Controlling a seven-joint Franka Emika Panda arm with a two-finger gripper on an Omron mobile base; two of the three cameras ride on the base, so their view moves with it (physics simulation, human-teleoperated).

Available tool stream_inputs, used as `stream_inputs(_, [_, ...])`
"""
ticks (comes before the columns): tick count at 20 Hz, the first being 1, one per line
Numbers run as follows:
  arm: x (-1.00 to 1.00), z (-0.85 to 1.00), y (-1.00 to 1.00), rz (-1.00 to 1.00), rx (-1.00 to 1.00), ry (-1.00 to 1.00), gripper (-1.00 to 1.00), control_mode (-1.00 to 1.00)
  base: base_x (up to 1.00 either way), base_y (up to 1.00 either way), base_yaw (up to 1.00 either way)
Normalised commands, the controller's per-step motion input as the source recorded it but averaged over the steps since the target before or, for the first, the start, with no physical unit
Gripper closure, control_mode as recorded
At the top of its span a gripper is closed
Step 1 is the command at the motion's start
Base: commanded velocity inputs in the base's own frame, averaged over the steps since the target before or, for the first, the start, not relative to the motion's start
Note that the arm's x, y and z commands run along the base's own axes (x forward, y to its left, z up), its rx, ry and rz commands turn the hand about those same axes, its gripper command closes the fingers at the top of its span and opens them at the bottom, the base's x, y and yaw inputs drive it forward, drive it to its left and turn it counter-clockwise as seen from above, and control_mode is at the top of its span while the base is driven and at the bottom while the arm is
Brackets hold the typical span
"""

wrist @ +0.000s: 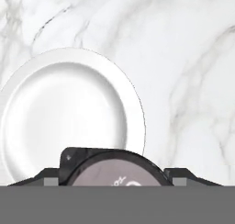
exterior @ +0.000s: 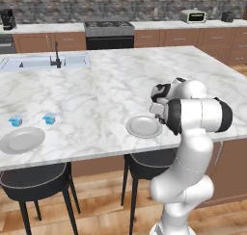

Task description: Place two yogurt containers on each plate.

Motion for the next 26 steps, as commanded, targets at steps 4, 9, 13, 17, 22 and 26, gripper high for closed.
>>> stream_inputs(4, [0.28,0.0,0.57,-0.04,-0.01,0.05,1.0,-1.0,0.0,0.0,0.0])
stream_inputs(9, [0.35,0.0,0.16,0.0,0.0,0.01,1.0,-1.0,0.0,0.0,0.0])
stream_inputs(13, [0.22,-0.01,-0.01,0.0,0.0,0.01,1.0,-1.0,0.0,0.0,0.0])
stream_inputs(17, [0.0,-0.03,0.0,0.0,0.0,0.0,1.0,-1.0,0.0,0.0,0.0])
stream_inputs(22, [-0.04,-0.09,0.0,0.0,0.0,0.0,1.0,-1.0,0.0,0.0,0.0])
stream_inputs(26, [-0.18,-0.14,0.0,-0.01,0.0,0.0,1.0,-1.0,0.0,0.0,0.0])
